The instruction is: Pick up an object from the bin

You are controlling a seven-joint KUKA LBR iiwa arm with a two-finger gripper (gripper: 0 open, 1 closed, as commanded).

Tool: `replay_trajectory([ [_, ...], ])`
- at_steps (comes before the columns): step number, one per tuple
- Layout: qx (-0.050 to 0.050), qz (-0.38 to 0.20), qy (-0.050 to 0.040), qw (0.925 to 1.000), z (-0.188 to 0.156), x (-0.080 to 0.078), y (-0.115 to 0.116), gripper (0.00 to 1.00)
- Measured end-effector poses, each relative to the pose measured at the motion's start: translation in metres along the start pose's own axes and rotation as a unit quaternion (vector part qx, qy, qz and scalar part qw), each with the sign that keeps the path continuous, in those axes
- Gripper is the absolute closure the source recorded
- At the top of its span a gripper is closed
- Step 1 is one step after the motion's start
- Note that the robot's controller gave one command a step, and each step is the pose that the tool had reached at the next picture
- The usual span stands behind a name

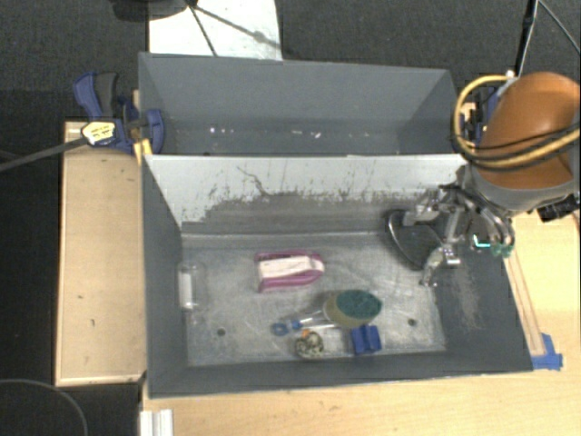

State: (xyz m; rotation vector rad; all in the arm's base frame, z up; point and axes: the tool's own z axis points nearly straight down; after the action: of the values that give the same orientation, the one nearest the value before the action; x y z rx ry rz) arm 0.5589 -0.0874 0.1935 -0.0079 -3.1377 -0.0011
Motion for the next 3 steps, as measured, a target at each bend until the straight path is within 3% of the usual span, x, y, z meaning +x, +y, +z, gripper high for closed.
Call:
replay_trajectory([
  [1, 0.002, -0.019, -0.0152, 0.9997, 0.104, 0.035, 0.079, 0.0],
  [2, 0.001, 0.029, -0.0062, 0.9996, 0.121, 0.018, 0.111, 0.0],
  [3, -0.002, 0.026, -0.0049, 0.9996, 0.091, -0.01, 0.217, 0.0],
])
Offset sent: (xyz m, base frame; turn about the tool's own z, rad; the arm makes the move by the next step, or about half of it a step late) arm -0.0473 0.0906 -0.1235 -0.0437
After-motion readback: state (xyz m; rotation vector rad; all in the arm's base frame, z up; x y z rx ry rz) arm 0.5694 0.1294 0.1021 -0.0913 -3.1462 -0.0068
